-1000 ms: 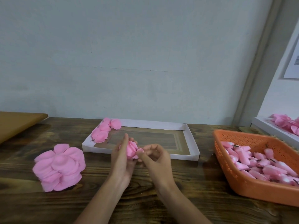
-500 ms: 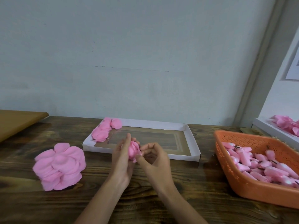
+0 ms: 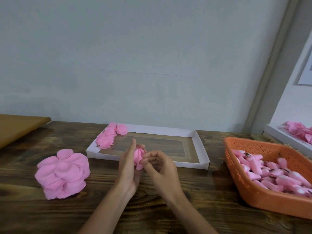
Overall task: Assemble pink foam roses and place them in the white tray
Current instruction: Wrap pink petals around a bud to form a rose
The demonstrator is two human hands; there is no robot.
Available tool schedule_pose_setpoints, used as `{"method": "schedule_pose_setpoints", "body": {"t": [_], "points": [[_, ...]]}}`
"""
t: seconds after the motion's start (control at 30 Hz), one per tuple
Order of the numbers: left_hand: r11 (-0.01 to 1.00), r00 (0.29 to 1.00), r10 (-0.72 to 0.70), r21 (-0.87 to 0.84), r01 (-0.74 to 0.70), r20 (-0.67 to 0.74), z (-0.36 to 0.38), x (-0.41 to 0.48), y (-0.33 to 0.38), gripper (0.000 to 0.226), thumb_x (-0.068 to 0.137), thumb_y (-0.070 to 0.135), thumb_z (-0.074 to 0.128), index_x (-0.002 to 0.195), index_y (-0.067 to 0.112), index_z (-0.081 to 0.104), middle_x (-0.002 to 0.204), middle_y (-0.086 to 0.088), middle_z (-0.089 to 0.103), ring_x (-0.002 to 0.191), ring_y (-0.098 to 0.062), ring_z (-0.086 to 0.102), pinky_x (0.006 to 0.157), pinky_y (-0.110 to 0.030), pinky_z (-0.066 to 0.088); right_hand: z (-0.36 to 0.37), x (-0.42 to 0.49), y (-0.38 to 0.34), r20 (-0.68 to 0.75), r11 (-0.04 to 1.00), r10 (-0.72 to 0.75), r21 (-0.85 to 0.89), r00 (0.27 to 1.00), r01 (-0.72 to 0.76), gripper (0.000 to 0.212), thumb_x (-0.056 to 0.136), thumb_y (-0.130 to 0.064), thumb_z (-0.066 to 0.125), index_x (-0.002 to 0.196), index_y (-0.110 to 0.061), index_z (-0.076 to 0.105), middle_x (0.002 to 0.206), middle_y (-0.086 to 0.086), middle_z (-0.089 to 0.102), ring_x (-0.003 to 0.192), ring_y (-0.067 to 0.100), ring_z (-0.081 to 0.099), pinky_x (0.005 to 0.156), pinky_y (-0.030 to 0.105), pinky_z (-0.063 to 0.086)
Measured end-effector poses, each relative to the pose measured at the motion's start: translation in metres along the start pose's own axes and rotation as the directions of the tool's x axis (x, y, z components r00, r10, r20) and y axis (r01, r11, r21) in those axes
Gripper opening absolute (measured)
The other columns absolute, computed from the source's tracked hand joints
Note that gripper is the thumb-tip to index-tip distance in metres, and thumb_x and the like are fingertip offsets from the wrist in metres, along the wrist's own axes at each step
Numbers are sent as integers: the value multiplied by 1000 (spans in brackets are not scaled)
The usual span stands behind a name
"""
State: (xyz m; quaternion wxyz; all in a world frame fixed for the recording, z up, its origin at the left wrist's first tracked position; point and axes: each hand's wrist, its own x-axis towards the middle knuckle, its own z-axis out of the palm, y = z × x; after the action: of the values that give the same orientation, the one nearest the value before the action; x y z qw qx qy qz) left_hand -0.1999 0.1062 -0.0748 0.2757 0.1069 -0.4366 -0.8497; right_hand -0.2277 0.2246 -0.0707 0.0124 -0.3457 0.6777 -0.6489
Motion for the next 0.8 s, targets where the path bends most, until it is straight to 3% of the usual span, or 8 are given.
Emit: {"method": "schedule_pose_setpoints", "body": {"t": [0.13, 0.3, 0.47, 0.67, 0.73, 0.8], "points": [[984, 995, -90, -155, 83, -36, 2, 3, 3, 66, 93, 70, 50, 78, 11, 75, 72, -6, 63, 65, -20, 61, 69, -36, 50, -3, 3, 4, 52, 999, -17, -37, 999, 19, 27, 84, 3, 76, 99, -20, 72, 92, -4, 77, 87, 15, 73, 82, 35, 62], [980, 994, -107, -172, 102, -15, 1, 2, 3, 78, 97, 75, 39, 82, 7, 75, 70, -10, 60, 63, -23, 58, 67, -36, 46, -5, 5, 12, 65, 992, -51, -110, 997, 58, 36, 78, 3, 83, 98, -24, 71, 91, -8, 74, 82, 15, 71, 76, 32, 62], [976, 992, -126, -174, 130, 29, 3, -1, 4, 74, 92, 75, 46, 92, 7, 76, 80, -17, 69, 72, -29, 69, 68, -38, 57, -6, 8, 17, 43, 950, -171, -260, 984, 176, 55, 77, -5, 88, 102, -45, 60, 99, -14, 67, 82, 11, 70, 73, 27, 62], [976, 984, -142, -149, 157, 105, 9, -4, 2, 58, 90, 61, 56, 97, 5, 72, 78, -16, 61, 68, -26, 61, 61, -37, 53, -10, 11, 23, 65, 835, -296, -466, 953, 291, 57, 82, -21, 87, 127, -42, 59, 103, -20, 47, 82, 5, 58, 67, 15, 50], [979, 980, -139, -126, 157, 142, 11, -7, 2, 51, 92, 53, 57, 99, 5, 73, 83, -16, 62, 72, -25, 62, 67, -36, 55, -14, 12, 23, 79, 819, -314, -482, 946, 312, 59, 84, -26, 85, 133, -43, 57, 106, -20, 44, 89, 0, 55, 69, 9, 47], [985, 975, -145, -72, 159, 167, 10, -10, 1, 50, 95, 46, 59, 112, 0, 70, 101, -20, 65, 90, -29, 61, 85, -41, 50, -19, 14, 21, 106, 800, -336, -492, 936, 343, 60, 86, -29, 83, 136, -45, 55, 118, -17, 44, 105, -1, 52, 78, 7, 47]]}}
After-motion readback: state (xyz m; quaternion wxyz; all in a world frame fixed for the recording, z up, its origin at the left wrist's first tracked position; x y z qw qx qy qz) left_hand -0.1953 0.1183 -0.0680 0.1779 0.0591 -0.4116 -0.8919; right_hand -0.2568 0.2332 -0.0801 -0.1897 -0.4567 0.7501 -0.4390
